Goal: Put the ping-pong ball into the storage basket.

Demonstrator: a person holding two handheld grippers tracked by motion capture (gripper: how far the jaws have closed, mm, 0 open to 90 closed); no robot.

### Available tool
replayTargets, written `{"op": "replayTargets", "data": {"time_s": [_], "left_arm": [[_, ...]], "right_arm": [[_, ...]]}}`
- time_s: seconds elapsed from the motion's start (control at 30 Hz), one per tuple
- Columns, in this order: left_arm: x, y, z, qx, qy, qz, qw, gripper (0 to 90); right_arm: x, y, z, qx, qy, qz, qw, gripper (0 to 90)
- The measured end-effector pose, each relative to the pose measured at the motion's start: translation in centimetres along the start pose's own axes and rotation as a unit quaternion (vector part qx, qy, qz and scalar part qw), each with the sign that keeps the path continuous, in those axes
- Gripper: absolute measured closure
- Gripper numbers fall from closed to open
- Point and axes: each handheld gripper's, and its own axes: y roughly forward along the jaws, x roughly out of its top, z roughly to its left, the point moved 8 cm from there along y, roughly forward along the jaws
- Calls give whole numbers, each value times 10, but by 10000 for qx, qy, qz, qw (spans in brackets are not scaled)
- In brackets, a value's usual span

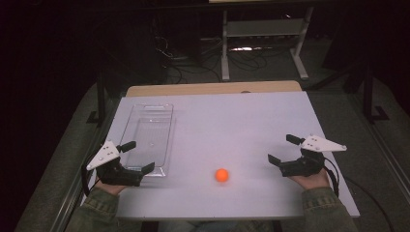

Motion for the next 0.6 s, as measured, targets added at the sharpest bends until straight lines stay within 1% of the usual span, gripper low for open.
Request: {"op": "replayTargets", "data": {"time_s": [0.17,0.2,0.23,0.33,0.4,0.43,0.6], "left_arm": [[9,4,-4,-88,139,83,9998,0],[12,6,-7,-155,234,146,9995,0],[12,6,-7,-155,234,146,9995,0],[15,10,-13,-267,309,248,9989,0],[17,15,-16,-355,360,375,9980,0],[17,15,-16,-355,360,375,9980,0],[20,21,-21,-489,424,554,9964,0]], "right_arm": [[0,0,0,-4,1,-13,10000,0],[0,0,0,-6,-7,-15,10000,0],[0,0,0,-9,-5,-11,10000,0],[0,0,0,-26,-24,-14,10000,0],[0,0,-1,-52,-48,-8,10000,0],[0,0,-1,-52,-48,-8,10000,0],[1,-1,-1,-59,-59,-20,10000,0]]}}
